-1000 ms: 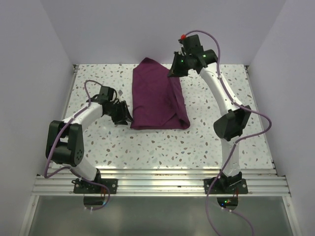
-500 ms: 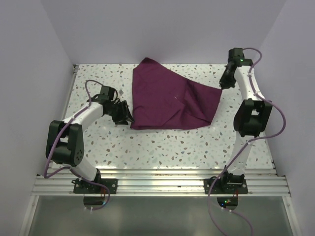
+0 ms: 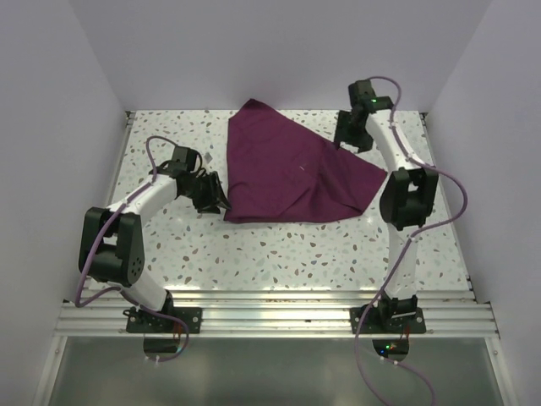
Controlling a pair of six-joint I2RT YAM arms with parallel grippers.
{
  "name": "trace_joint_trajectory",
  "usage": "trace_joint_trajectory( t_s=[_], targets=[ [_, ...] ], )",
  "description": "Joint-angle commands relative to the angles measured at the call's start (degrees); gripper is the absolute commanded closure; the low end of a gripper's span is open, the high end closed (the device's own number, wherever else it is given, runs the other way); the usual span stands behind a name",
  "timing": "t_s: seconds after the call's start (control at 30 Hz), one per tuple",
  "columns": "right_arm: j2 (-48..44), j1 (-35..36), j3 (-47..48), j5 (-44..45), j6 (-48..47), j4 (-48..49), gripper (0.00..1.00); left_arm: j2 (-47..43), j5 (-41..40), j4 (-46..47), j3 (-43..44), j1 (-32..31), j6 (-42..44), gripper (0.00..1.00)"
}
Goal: Prepare the surgical pack
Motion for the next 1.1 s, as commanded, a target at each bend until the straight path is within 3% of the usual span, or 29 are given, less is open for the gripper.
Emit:
trace_joint_trajectory(
  t_s=[0.0,0.03,0.07,0.17,0.33,0.6,0.7,0.93,1.07],
  targets=[
    [1.33,6.45,4.16,-3.96,0.02,1.93,0.41,-0.14,1.21,0.54,0.55,-0.26,1.04,0.53],
    [1.52,7.08,3.99,-6.14,0.55,3.33,0.53,-0.05,1.22,0.54,0.55,-0.26,1.04,0.53],
    [1.60,7.60,3.38,-7.21,1.25,5.09,0.78,-0.14,1.22,0.54,0.55,-0.26,1.13,0.53],
    [2.30,9.01,1.79,-10.73,4.68,11.42,1.00,-0.57,1.22,0.89,0.03,-0.26,1.04,0.53],
    [11.77,10.25,11.17,-9.08,6.44,6.44,1.00,-1.54,1.48,1.33,-1.29,-0.26,0.43,0.53],
    [15.75,9.63,12.95,-2.66,3.28,1.25,1.00,-2.86,1.39,1.16,-2.17,-0.26,0.87,0.52],
    [15.15,8.93,12.96,2.34,2.31,-4.81,1.00,-2.77,1.48,1.16,-2.35,-0.26,1.13,0.52],
    [9.25,4.80,3.82,19.38,-3.13,-6.32,1.00,-2.16,2.45,1.60,-2.00,-0.26,1.57,0.52],
    [11.97,0.41,6.88,28.25,-6.56,-7.55,1.00,-2.16,2.89,0.64,-1.82,-0.26,2.18,0.52]
  ],
)
